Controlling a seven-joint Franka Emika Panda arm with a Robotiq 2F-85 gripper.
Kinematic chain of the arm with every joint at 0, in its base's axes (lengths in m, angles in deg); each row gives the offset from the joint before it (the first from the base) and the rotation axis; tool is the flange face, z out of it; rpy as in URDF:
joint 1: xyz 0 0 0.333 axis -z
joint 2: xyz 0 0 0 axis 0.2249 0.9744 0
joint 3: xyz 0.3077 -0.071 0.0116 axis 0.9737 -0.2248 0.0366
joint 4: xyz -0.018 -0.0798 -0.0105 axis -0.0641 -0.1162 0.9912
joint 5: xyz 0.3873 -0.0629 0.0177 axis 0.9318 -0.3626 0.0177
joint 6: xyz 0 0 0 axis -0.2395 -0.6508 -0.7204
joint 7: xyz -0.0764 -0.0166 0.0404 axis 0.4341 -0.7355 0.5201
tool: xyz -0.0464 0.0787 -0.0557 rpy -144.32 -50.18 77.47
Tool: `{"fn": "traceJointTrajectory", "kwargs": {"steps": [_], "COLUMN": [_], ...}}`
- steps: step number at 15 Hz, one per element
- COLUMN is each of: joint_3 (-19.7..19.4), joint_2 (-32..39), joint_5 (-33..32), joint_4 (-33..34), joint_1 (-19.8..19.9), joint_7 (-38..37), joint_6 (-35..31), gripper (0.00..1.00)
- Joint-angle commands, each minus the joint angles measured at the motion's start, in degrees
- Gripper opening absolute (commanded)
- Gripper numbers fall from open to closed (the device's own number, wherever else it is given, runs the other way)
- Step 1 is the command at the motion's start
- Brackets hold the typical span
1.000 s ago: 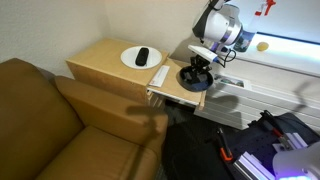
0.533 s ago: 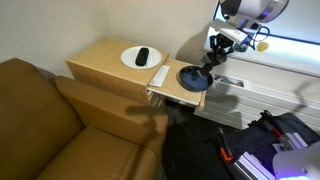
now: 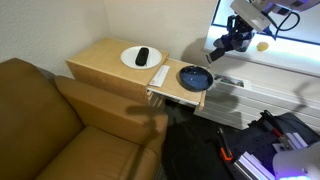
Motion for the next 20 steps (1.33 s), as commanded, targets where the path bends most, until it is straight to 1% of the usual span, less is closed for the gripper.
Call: {"fn": "traceJointTrajectory", "kwargs": {"steps": [1,2,5,6,8,9,10,12,13,14,15,16,18,20], "joint_3": [-3.17,-4.36,-9.68,-12.35,-15.91,-13.22,-14.65,-15.65,-15.55,-17.25,-16.88,-18.29,-18.94,-18.89], "joint_2": [4.84,4.42,5.8,6.61,9.08,5.75,6.51,7.75,8.08,13.3,15.91,18.01,22.76,29.02], "joint_5": [1.53,1.94,2.92,4.4,8.07,5.37,6.36,6.83,6.95,6.84,8.87,11.62,15.19,18.37], "joint_4": [4.1,3.97,6.65,7.85,12.09,7.77,9.16,10.82,11.07,14.49,17.04,20.27,26.24,33.43], "joint_1": [6.47,8.09,13.83,14.62,17.09,16.37,17.4,18.22,18.11,17.65,19.31,19.87,22.69,24.96], "joint_7": [0.07,-0.1,0.4,1.23,2.2,1.35,2.06,2.29,2.22,-2.75,-4.08,-3.46,-4.97,-8.58], "joint_6": [-0.91,-1.1,-0.71,-0.75,0.6,-0.62,-0.45,-0.26,-0.26,-2.14,-1.86,-0.22,2.23,4.71], "gripper": [0.03,0.03,0.03,0.03,0.03,0.1,0.1,0.1,0.03,0.03,0.03,0.03,0.03,0.03]}}
